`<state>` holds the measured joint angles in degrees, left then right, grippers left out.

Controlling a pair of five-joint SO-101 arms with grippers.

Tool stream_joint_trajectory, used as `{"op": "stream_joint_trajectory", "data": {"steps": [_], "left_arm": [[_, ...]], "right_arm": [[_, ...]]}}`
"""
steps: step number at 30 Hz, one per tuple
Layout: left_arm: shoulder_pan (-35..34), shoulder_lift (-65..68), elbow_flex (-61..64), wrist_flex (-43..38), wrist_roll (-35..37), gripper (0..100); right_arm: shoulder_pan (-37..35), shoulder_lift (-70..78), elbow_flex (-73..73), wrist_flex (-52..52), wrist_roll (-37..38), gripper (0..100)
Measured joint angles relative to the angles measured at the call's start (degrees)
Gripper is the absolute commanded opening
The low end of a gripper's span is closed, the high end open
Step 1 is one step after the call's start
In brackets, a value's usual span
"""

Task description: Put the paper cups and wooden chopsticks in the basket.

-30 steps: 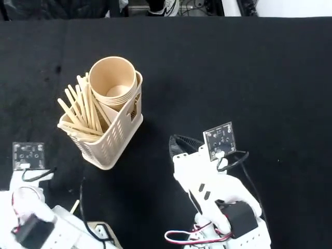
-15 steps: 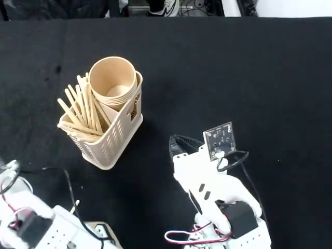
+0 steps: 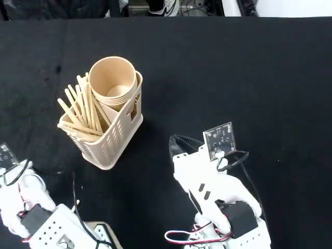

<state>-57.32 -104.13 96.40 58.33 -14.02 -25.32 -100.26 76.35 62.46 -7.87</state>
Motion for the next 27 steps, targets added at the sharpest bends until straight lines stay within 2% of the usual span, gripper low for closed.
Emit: {"op": "stream_joint_trajectory", "data": {"steps": [4, 11, 16, 19, 27], "left_arm": [[0.09, 0.00, 0.00, 12.48, 0.00, 10], [0.09, 0.00, 0.00, 13.45, 0.00, 10], [0.09, 0.00, 0.00, 13.45, 0.00, 10], [0.09, 0.00, 0.00, 14.33, 0.00, 10], [0.09, 0.00, 0.00, 14.33, 0.00, 9]], "right_arm": [[0.00, 0.00, 0.09, -0.44, 0.00, 1.5], [0.00, -0.09, 1.67, -1.58, 0.00, 1.5], [0.00, -0.09, 9.76, -11.25, 0.00, 1.5], [0.00, 0.62, 15.74, -13.54, 0.53, 1.4], [8.00, 0.53, 19.78, -14.51, 4.40, 1.5]]}}
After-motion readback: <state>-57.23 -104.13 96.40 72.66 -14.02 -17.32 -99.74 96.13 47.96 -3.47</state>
